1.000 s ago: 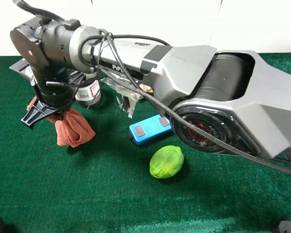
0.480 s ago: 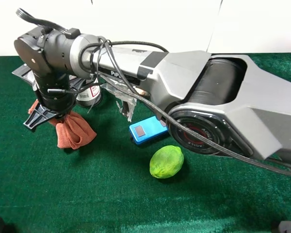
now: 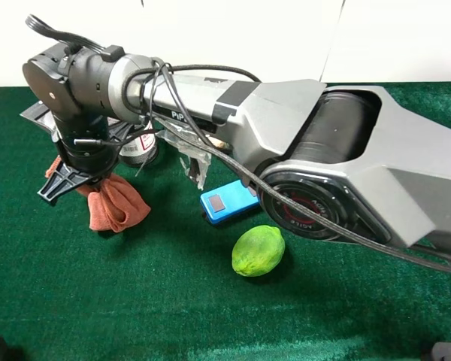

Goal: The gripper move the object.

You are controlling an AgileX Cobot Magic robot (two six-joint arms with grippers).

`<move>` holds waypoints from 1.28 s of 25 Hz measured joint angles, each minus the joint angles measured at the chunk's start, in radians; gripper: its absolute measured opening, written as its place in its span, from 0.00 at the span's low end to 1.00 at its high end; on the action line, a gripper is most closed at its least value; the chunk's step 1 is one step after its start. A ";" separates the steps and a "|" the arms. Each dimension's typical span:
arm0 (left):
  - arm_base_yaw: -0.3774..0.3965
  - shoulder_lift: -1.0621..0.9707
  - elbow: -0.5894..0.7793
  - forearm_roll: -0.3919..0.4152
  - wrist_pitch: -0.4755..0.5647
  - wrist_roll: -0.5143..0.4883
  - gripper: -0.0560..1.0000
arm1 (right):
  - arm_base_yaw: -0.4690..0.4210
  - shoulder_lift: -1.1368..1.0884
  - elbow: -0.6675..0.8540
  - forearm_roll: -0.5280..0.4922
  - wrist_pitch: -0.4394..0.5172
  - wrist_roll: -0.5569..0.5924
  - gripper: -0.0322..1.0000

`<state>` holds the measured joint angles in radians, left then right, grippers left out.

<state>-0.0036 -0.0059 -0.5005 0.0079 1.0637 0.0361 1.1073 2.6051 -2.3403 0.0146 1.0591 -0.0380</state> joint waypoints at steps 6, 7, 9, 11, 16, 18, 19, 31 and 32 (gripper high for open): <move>0.000 0.000 0.000 0.000 0.000 0.000 0.96 | 0.000 0.000 0.000 0.022 0.001 0.002 0.40; 0.000 0.000 0.000 0.000 0.000 0.000 0.96 | 0.000 0.000 0.000 0.029 0.002 0.002 0.49; 0.000 0.000 0.000 0.000 0.000 0.000 0.96 | 0.000 0.000 0.000 0.035 0.006 0.002 0.62; 0.000 0.000 0.000 0.000 0.000 0.000 0.96 | 0.000 0.000 0.000 0.041 0.008 0.002 0.67; 0.000 0.000 0.000 0.000 0.000 0.000 0.96 | 0.000 0.000 0.000 0.053 0.015 0.002 0.70; 0.000 0.000 0.000 0.000 0.000 0.000 0.96 | 0.000 0.000 0.000 0.054 0.016 0.002 0.70; 0.000 0.000 0.000 0.000 0.000 0.000 0.96 | 0.000 -0.001 0.000 0.055 0.018 0.002 0.70; 0.000 0.000 0.000 0.000 0.000 0.000 0.96 | 0.000 -0.118 -0.004 0.055 0.109 0.002 0.70; 0.000 0.000 0.000 0.000 0.000 0.000 0.96 | 0.000 -0.128 -0.005 0.055 0.124 0.002 0.70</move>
<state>-0.0036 -0.0059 -0.5005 0.0079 1.0637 0.0361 1.1073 2.4769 -2.3451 0.0693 1.1835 -0.0362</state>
